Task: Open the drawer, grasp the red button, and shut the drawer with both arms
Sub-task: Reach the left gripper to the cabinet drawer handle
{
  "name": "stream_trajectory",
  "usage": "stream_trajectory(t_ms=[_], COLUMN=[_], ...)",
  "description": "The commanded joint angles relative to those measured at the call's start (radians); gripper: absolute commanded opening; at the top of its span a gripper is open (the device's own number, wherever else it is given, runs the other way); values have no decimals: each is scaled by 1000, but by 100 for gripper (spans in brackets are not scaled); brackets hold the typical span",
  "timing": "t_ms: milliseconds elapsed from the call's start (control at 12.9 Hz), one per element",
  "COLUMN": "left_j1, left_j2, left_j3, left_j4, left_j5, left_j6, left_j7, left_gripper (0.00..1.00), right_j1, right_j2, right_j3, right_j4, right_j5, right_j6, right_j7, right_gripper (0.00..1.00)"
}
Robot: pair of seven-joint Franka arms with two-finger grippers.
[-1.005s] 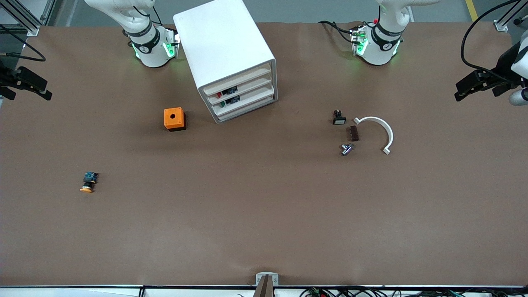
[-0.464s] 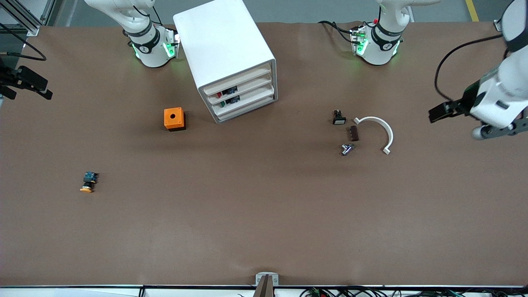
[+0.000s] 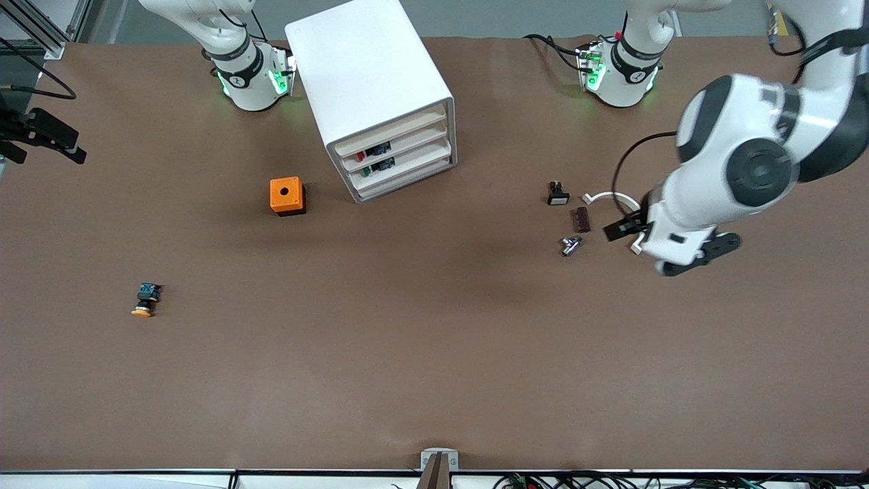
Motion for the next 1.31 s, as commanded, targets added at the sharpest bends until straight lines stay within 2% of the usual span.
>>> stream_trajectory(t_ms=[0,232,464,696,850,1005,1082,1237], left_j1=[-66,-129,-173,-230,-267,-304,-313,-313], left_j2=[73,150,196,268,338,367,378,413], left_j3=[3,4,1,3,3,1,3,3], left_j4=[30,32,38,68,108,111,110,111], left_j5=[-49,-220,-293,-409,-460,-532,-595,-743], left_j6=[8,9,9,9,8,8,8,8], left_j7=[-227,-407,-665,-909,-1107,-1161,-1201,-1313], left_gripper=[100,100,100,100,100,100,100,100], right_j1=[22,24,36,30,17,16,25,39], right_j2=[-2,13,106,237,254,286,288,288], right_j3=[-7,-7,-8,-10,-13,-14,-14,-7], right_j4=[25,25,39,126,136,141,141,139], right_j5=[-4,-4,-5,-17,-17,-22,-25,-5], right_j6=[-15,-11,5,6,12,23,22,15], right_j7=[-1,2,-4,-7,-8,-2,16,237], right_gripper=[100,100,100,100,100,100,100,100])
